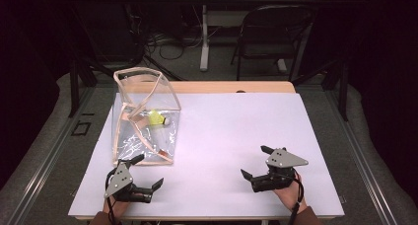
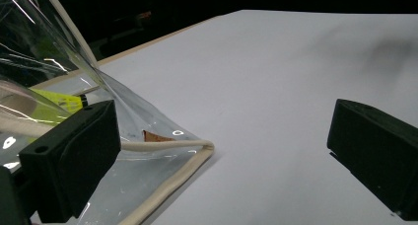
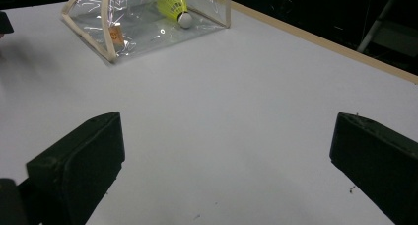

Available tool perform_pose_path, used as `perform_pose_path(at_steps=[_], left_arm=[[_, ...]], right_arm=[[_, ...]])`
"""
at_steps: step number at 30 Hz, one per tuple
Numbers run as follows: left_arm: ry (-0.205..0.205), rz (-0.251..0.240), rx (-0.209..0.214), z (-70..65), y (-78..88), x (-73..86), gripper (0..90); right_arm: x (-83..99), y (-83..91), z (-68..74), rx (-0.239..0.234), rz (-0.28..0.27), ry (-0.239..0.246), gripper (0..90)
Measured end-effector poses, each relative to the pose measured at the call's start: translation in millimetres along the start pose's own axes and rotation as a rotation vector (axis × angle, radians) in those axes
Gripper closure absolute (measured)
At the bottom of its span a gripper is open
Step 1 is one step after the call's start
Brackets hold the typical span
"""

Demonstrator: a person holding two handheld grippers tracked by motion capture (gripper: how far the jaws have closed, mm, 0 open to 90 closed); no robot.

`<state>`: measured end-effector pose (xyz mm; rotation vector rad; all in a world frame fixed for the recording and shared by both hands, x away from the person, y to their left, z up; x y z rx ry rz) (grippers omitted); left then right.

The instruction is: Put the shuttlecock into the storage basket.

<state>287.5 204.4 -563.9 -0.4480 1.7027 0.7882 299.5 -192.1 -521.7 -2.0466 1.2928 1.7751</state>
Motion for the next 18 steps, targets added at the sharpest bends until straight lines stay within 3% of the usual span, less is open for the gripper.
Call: perform_pose_path(at_steps=[18], left_arm=[[0.001,0.003,0.001,-0.2,-0.3,0.3,0.0]], right_arm=[[23.9,8.2,15.0,0.017,0.004,0.048,0.0]])
Point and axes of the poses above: each handheld gripper's, and its own axes: y roughly backward along the jaws, x roughly out of its underside, z roughly to its left, the point moved 4 cm from there along -y, roughly forward along the jaws, and after that the axes turned 14 degrees about y, right-handed, at the moved point
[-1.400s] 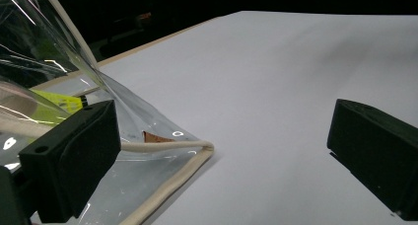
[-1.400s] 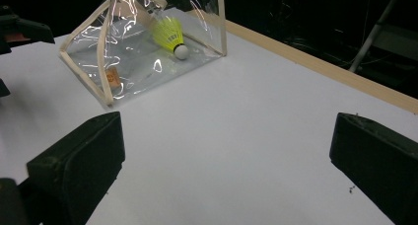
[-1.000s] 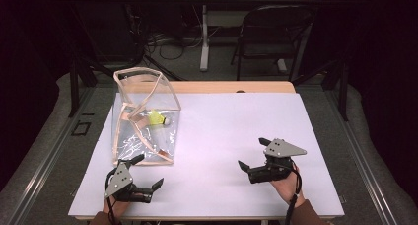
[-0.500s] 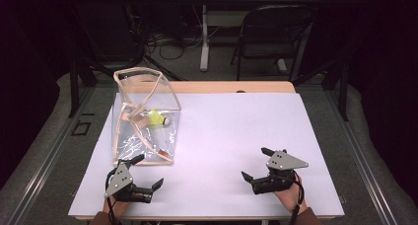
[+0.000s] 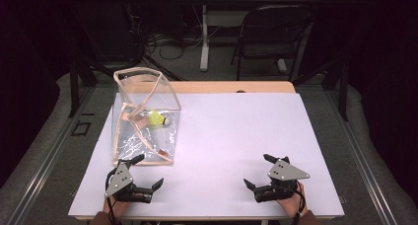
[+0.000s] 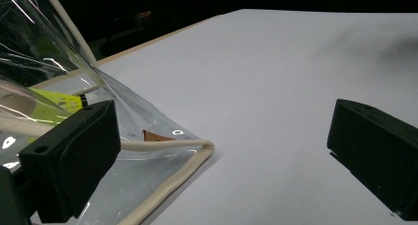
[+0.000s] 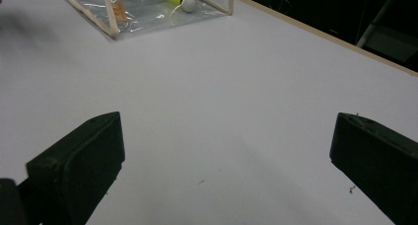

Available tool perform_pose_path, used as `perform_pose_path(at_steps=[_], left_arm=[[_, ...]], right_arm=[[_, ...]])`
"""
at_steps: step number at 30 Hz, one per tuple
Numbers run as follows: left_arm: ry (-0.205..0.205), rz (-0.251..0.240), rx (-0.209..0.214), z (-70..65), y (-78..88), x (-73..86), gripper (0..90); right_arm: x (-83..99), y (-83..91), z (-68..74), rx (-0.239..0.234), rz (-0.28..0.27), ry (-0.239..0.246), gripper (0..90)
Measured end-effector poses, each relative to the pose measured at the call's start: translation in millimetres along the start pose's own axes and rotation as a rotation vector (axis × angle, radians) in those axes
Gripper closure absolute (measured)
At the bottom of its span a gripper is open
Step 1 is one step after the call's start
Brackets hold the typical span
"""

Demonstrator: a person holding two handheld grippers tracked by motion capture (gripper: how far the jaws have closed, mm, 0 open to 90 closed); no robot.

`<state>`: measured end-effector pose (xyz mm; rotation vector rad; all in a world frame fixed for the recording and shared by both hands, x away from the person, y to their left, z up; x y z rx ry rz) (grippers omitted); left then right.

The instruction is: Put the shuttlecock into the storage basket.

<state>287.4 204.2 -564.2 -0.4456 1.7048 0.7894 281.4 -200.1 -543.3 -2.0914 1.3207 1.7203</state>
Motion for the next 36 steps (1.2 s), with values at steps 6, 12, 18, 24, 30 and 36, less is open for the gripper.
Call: perform_pose_path(at_steps=[6,12,18,24,30,36], left_arm=[[-0.001,0.001,0.000,0.0,-0.1,0.1,0.0],[-0.002,0.003,0.002,0.0,-0.6,0.4,0.0],[-0.003,0.004,-0.001,0.0,-0.5,0.3,0.0],[-0.003,0.003,0.002,0.0,-0.6,0.4,0.0],[-0.004,0.003,-0.002,0.1,-0.2,0.2,0.0],[-0.009,0.006,0.000,0.0,-0.9,0.1,0.0]], right_arm=[[6.4,3.6,3.4,-0.002,0.004,0.008,0.0],[11.1,7.0,5.2,-0.005,0.000,0.016,0.0],[16.0,9.4,8.9,-0.007,0.000,0.028,0.0],[20.5,13.7,11.5,0.003,0.001,0.020,0.0],[22.5,14.4,13.8,0.006,-0.002,0.019,0.0],[22.1,15.9,12.8,0.012,-0.016,0.014,0.0]])
Point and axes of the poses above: each handheld gripper's, and its own axes: y roughly backward along the jaws, x roughly out of its underside, z roughly to its left, the point moved 4 cm from there along -y, roughly forward along the jaws, and after that the axes turned 14 degrees about y, right-handed, at the moved point
